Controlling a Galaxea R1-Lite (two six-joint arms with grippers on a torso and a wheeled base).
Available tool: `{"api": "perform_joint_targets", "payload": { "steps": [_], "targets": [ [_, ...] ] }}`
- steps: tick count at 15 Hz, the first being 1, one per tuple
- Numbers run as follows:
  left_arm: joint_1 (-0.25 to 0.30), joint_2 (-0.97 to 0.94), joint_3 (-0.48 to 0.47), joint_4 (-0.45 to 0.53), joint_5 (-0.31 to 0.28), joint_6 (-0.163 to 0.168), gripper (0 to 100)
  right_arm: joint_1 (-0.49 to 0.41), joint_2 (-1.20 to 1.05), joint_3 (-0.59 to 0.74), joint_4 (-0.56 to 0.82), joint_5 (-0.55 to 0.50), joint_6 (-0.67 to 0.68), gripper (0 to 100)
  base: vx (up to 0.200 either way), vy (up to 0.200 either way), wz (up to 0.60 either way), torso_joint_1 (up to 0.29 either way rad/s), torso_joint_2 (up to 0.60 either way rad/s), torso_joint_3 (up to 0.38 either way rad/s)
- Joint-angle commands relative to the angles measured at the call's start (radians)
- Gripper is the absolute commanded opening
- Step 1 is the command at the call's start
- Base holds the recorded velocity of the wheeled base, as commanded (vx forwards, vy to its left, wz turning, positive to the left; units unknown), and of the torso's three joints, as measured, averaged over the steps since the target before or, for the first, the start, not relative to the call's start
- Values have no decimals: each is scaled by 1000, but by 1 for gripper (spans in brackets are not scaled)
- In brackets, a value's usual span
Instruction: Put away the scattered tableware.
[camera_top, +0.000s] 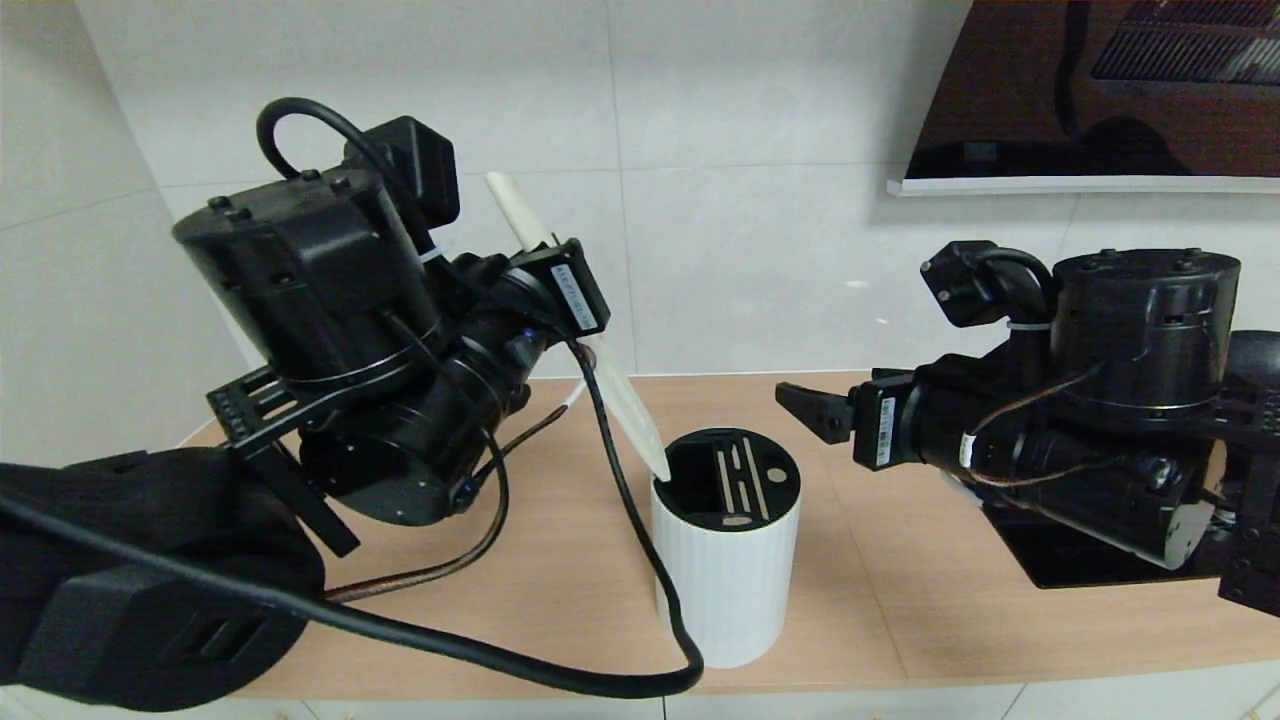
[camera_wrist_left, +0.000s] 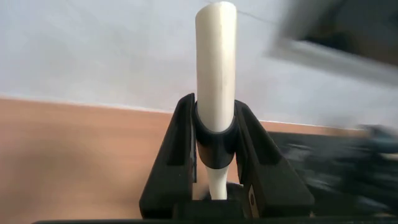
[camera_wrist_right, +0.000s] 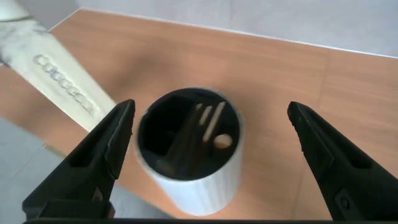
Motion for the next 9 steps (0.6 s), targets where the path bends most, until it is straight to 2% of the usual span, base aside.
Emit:
{"api": "perform_joint_targets", "payload": {
  "steps": [1, 2, 3, 4, 5, 7, 9],
  "targets": [
    [-39, 41, 2, -49, 21, 17, 0, -2, -5, 3, -1, 0, 0, 100, 0, 0, 0, 0, 0, 0],
    [-65, 78, 24, -148, 72, 76, 0, -2, -5, 4, -1, 0, -2, 100, 0, 0, 0, 0, 0, 0],
    [-83, 96, 33, -216, 81, 119, 0, -2, -5, 4, -1, 0, -2, 100, 0, 0, 0, 0, 0, 0],
    [-100, 110, 39, -279, 93, 161, 0, -2, -3, 4, -1, 0, -2, 100, 0, 0, 0, 0, 0, 0],
    [-131, 116, 41, -311, 109, 185, 0, -2, -2, 6, -1, 0, -2, 100, 0, 0, 0, 0, 0, 0],
    [-164, 113, 50, -313, 119, 192, 0, -2, 0, 7, -1, 0, -2, 100, 0, 0, 0, 0, 0, 0],
    [-166, 127, 58, -313, 119, 190, 0, -2, 1, 10, -1, 0, -2, 100, 0, 0, 0, 0, 0, 0]
  ]
}}
